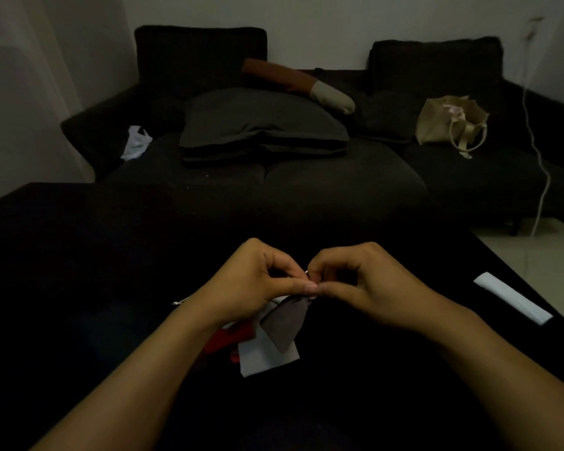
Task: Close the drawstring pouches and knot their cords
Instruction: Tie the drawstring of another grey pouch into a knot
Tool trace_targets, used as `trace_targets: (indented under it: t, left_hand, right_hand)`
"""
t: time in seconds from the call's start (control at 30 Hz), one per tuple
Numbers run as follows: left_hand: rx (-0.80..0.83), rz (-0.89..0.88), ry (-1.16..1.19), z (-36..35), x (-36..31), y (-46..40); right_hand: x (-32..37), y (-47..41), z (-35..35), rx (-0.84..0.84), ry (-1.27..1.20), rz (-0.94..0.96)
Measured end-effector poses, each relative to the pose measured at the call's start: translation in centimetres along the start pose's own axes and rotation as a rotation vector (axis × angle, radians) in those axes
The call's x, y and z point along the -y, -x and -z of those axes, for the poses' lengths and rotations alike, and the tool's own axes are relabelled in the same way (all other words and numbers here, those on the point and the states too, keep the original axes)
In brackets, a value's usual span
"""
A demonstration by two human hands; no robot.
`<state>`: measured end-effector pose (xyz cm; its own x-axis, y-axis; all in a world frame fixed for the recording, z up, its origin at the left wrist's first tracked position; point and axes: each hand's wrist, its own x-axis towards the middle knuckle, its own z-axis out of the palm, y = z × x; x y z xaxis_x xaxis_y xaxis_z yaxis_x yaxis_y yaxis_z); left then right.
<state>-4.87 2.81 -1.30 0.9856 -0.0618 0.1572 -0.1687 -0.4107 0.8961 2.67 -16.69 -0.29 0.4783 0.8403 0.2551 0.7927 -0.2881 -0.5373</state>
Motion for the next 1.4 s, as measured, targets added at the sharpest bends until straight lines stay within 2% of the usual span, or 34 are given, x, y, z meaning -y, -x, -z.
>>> trace_targets:
  t: [0.17, 0.33, 0.67, 0.73, 1.0, 1.2, 1.4]
  left_hand:
    - [0.032, 0.037, 0.104, 0.3, -0.4, 0.0]
    - [-0.054, 0.159, 0.401, -0.4, -1.1, -0.2]
    - [-0.147, 0.271, 0.773, -1.6, -1.6, -0.4]
    - [-0.132, 0.288, 0.807, -1.5, -1.6, -0.4]
    - [-0.145, 0.266, 0.702, -1.5, -1.8, -0.1]
    - [-0.174, 0.268, 0.672, -1.6, -1.9, -0.1]
    - [-0.198, 0.238, 0.63, -1.7, -2.1, -0.1]
  right_hand:
    - [-0.3, 0.0, 0.3, -0.047, -0.296, -0.078]
    - [-0.3, -0.1, 0.0, -0.081, -0.639, -0.165]
    - [0.5, -0.3, 0.0, -0.116, -0.869, -0.202]
    - [0.6, -0.2, 0.1, -0.119, -0.889, -0.201]
    - [0.5, -0.2, 0.0, -0.248, -0.812, -0.19]
    - [0.6, -0.3, 0.0, -0.272, -0.676, -0.159]
    - [1.3, -0.4, -0.2, -0.299, -0.633, -0.211]
